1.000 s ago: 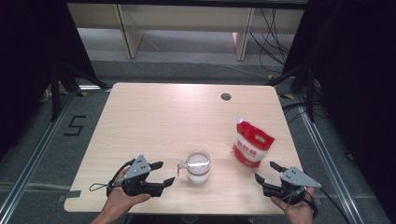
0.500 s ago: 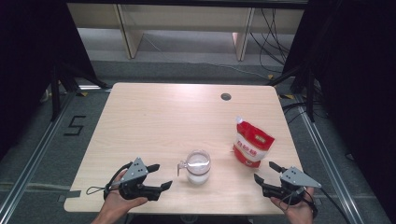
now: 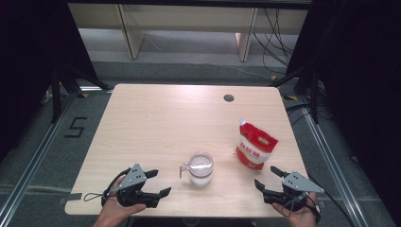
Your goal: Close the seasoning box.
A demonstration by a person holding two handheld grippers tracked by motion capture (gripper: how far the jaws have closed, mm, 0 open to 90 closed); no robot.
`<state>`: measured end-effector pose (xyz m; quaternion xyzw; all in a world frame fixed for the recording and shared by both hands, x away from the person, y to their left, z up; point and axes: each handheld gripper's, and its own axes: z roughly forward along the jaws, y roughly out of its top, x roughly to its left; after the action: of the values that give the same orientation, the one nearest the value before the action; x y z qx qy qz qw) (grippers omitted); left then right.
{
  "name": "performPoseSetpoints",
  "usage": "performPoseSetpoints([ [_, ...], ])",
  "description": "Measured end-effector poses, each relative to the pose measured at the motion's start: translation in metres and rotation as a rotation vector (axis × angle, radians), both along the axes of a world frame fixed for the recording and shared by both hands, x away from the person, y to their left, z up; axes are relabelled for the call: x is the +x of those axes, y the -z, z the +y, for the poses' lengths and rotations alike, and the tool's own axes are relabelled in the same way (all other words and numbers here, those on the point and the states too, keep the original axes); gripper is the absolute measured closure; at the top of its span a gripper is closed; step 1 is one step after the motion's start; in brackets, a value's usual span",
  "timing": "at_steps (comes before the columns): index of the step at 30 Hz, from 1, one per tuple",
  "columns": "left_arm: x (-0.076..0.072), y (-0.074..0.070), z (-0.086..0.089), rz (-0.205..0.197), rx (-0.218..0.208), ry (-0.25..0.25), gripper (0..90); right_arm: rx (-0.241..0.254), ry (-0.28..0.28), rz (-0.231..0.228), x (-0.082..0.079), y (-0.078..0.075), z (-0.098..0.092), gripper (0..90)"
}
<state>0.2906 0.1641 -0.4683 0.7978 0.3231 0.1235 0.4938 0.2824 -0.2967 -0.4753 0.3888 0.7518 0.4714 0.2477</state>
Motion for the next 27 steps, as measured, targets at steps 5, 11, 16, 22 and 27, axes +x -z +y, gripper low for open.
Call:
performPoseSetpoints([
  [5, -0.003, 0.003, 0.001, 0.006, -0.002, -0.005, 22.0, 0.006, -0.003, 0.006, -0.003, 0.000, 0.002, 22.6],
  [11, -0.006, 0.008, 0.002, 0.016, 0.013, 0.021, 17.6, -0.015, -0.031, -0.005, -0.005, 0.001, 0.003, 21.9],
  [16, -0.008, 0.012, 0.002, 0.025, 0.016, 0.023, 15.9, -0.017, -0.035, 0.003, -0.009, 0.002, 0.003, 21.0],
  [22, -0.011, 0.017, 0.002, 0.022, 0.032, 0.030, 15.9, -0.014, -0.035, 0.024, -0.014, 0.004, 0.003, 20.1],
  [27, -0.012, 0.019, 0.003, 0.022, 0.054, 0.035, 15.7, -0.004, -0.015, 0.077, -0.021, 0.006, 0.004, 18.8],
])
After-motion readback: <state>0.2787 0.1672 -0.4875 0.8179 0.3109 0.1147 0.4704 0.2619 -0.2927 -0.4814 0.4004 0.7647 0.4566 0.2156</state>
